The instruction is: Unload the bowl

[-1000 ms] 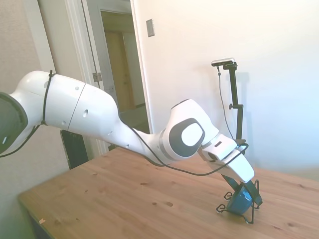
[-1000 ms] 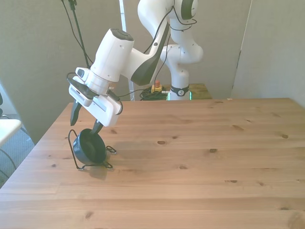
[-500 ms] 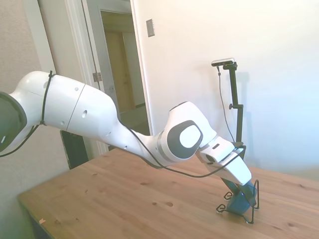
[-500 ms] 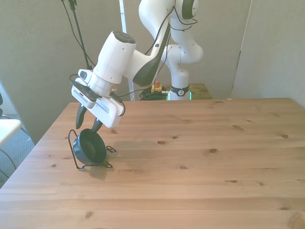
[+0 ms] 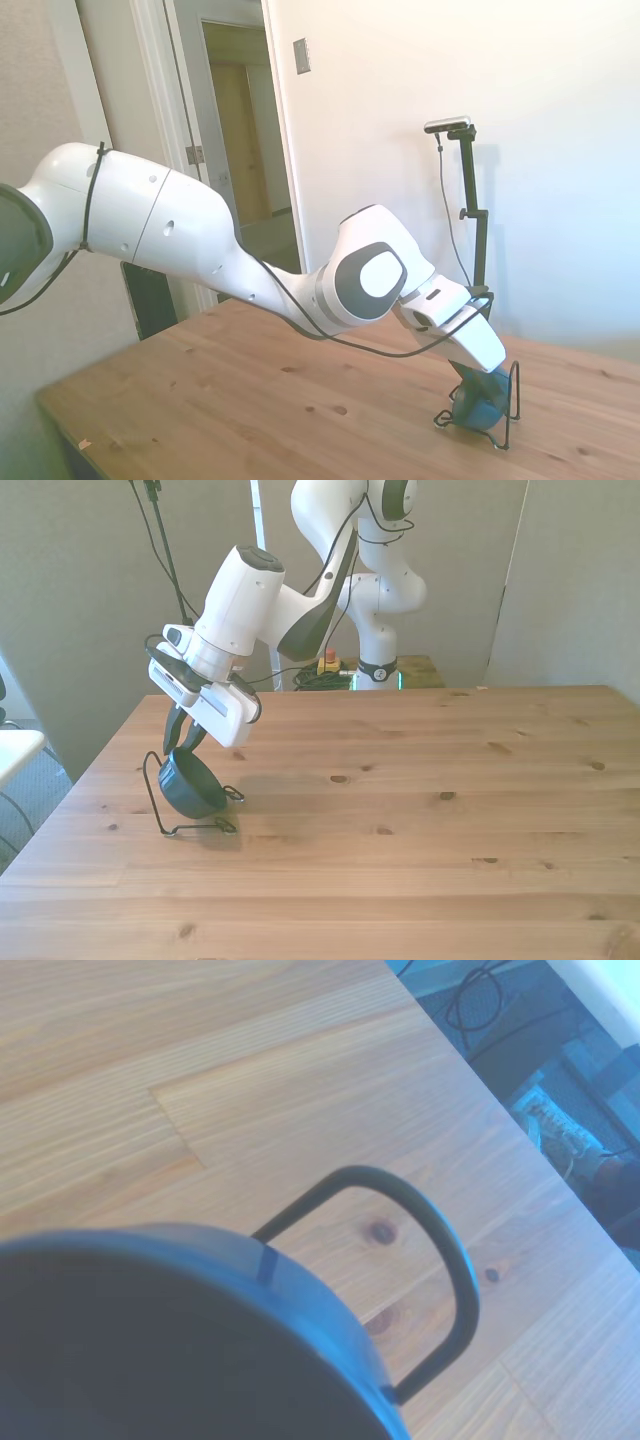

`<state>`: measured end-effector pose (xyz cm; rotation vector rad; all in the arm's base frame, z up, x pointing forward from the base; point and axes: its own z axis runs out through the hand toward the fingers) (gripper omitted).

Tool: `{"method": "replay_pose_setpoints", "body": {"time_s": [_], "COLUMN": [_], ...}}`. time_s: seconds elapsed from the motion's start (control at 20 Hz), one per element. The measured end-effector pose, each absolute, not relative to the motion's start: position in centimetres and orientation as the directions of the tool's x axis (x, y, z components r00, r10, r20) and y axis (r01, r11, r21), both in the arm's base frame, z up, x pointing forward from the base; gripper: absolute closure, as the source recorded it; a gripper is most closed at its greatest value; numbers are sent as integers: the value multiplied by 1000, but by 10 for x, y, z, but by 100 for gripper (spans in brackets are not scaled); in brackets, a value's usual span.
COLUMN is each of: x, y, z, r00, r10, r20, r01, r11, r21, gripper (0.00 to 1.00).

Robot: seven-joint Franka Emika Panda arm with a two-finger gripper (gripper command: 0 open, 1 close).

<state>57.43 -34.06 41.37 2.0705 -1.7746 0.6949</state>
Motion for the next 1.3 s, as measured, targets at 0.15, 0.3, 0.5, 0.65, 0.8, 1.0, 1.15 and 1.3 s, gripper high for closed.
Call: {"method": "replay_pose_setpoints", "body": {"time_s": [0.15,0.3,0.5,0.65,0.8,1.0,1.15,1.3], "x": [575,577,578,574,561,538,531,533], "y": [-339,-336,-327,-299,-251,-213,-203,-199], "z": [413,415,431,454,462,447,433,415], "r00": [110,113,109,121,212,346,432,493], "r10": [-824,-823,-820,-839,-871,-895,-893,-869], "r20": [556,557,562,531,443,280,129,-27], "r01": [-982,-981,-976,-962,-932,-897,-877,-862], "r11": [-176,-180,-194,-231,-316,-404,-449,-484], "r21": [-66,-68,-94,-145,-176,-182,-170,-153], "gripper": [100,100,100,100,100,100,100,100]}}
